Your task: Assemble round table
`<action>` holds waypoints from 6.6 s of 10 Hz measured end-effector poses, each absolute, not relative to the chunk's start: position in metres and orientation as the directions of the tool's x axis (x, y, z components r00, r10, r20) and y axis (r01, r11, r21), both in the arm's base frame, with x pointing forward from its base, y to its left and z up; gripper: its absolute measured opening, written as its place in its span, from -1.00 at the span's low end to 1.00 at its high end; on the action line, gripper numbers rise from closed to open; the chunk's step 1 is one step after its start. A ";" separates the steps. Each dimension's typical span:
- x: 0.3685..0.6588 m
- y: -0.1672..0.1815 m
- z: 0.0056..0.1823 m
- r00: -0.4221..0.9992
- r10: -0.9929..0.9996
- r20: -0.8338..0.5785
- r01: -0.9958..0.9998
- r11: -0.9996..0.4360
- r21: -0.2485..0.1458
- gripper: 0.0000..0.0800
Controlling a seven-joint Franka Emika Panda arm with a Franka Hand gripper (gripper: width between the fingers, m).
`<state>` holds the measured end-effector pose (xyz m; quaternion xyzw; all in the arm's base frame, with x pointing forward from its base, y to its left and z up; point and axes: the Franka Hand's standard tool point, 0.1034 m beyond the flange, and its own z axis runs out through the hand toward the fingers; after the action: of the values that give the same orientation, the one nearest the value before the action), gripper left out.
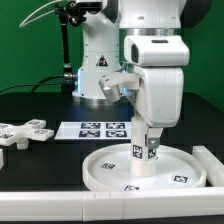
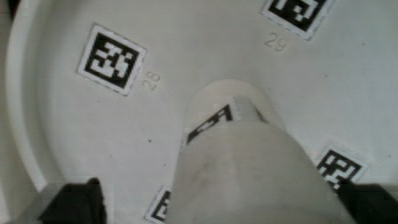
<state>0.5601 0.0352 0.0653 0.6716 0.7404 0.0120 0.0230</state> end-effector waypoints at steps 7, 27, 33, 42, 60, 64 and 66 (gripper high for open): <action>0.560 0.034 0.065 -0.207 0.977 -0.049 0.977 0.209 0.044 0.59; 0.554 0.030 0.063 0.838 0.546 -0.006 0.546 -0.838 0.008 0.02; 0.553 0.030 0.062 0.989 0.146 -0.003 0.146 -0.989 -0.024 0.02; 0.554 0.028 0.063 0.839 -0.542 -0.050 -0.544 -0.835 -0.082 0.02; 0.552 0.037 0.062 0.130 -0.976 -0.176 -0.991 -0.122 -0.056 0.61; 0.531 0.080 0.070 0.464 -0.882 -0.074 -0.883 -0.455 -0.118 0.62; 0.503 0.080 0.072 0.448 -0.889 -0.090 -0.893 -0.440 -0.099 0.62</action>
Offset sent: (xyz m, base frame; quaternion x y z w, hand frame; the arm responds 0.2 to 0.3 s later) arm 0.0014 0.0057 0.0024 -0.0045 -0.0034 0.0090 0.9999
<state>0.5032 0.0804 0.0718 0.8483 -0.5252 -0.0124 -0.0660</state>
